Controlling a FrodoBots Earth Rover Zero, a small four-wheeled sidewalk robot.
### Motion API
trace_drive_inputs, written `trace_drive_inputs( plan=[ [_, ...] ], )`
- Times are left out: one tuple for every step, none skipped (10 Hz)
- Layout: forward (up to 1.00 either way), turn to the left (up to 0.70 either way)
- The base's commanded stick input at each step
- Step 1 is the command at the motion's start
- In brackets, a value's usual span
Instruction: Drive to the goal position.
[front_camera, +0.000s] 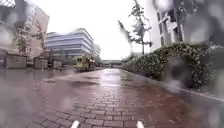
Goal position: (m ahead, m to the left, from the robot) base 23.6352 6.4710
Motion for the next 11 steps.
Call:
trace_drive_inputs(
  plan=[
    [0.7, 0.0],
    [0.7, 0.0],
    [0.7, 0.0],
    [0.7, 0.0],
    [0.7, 0.0],
    [0.7, 0.0],
    [0.7, 0.0],
    [0.7, 0.0],
    [0.7, 0.0],
    [0.7, 0.0],
    [0.7, 0.0]
  ],
)
